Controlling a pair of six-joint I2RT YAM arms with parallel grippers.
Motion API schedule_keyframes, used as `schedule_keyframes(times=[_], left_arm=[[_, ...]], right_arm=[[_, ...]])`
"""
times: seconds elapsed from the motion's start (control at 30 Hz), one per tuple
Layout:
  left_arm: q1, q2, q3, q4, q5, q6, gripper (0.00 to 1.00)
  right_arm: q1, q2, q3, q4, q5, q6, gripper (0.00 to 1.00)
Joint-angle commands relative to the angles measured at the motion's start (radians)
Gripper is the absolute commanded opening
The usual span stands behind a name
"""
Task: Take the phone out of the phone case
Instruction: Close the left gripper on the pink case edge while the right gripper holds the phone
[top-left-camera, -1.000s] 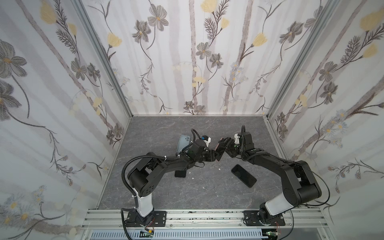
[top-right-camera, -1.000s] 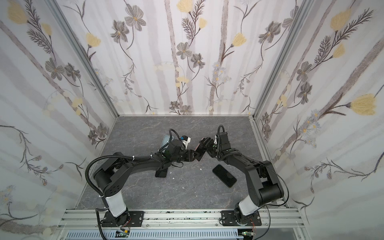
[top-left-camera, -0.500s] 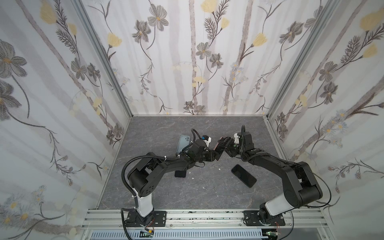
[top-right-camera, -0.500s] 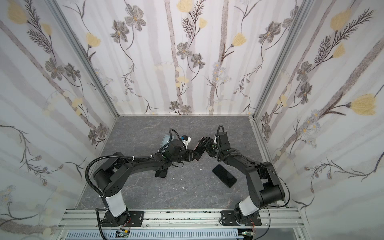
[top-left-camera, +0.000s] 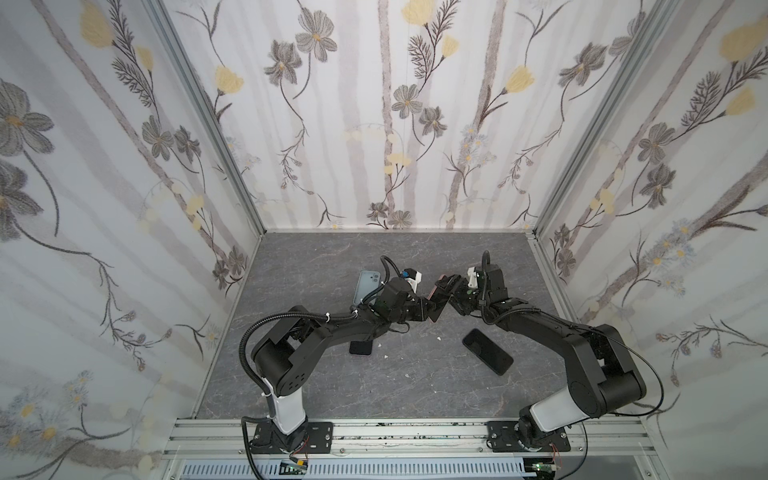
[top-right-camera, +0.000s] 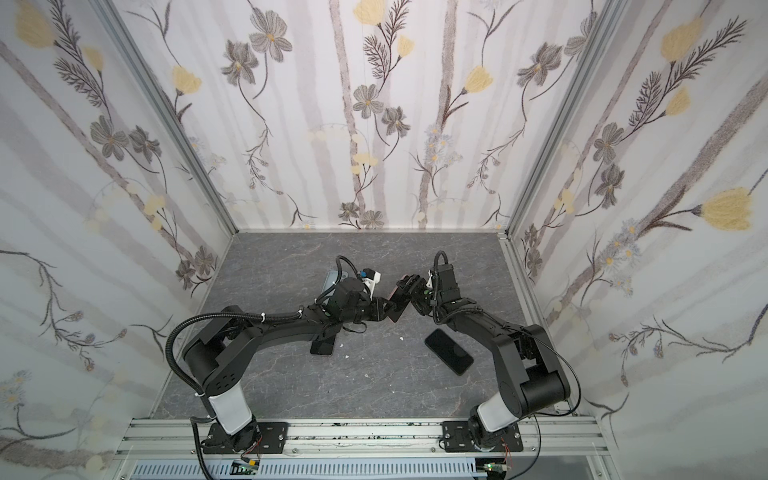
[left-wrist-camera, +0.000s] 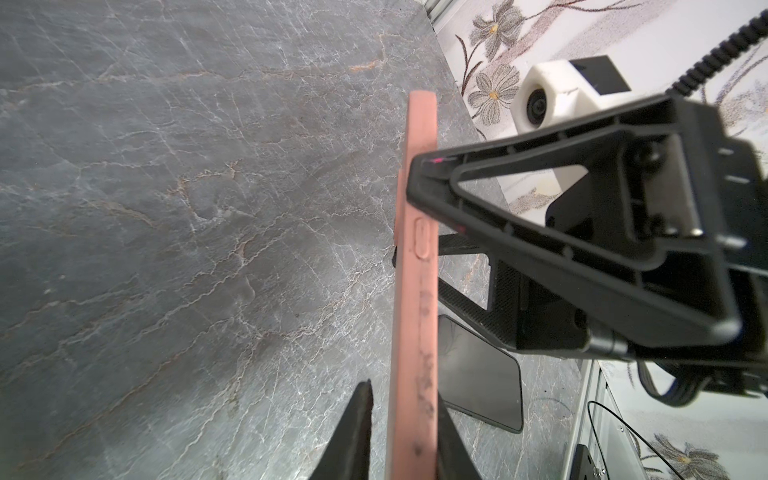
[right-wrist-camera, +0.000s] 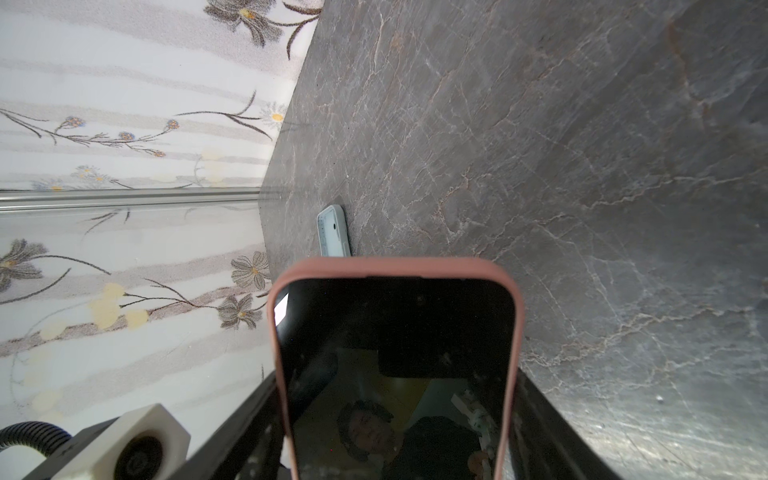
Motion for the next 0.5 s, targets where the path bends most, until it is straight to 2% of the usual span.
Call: schedule_keyframes(times=[0.0, 0.27, 0.47], left_arm=[[0.001, -0.008, -0.008, 0.017, -0.005, 0.009, 0.22], [0.001, -0.011, -0.013, 0.016, -0.002, 0.013, 0.22], [0.001, -0.028, -0.013, 0.017, -0.008, 0.016, 0.09]], right_arm=[[0.002, -0.018, -0.004, 0.061, 0.011, 0.028, 0.49], [0.003, -0.03, -0.013, 0.081, 0.008, 0.049, 0.49], [0.003, -0.041, -0.016, 0.074, 0.015, 0.046, 0.51]])
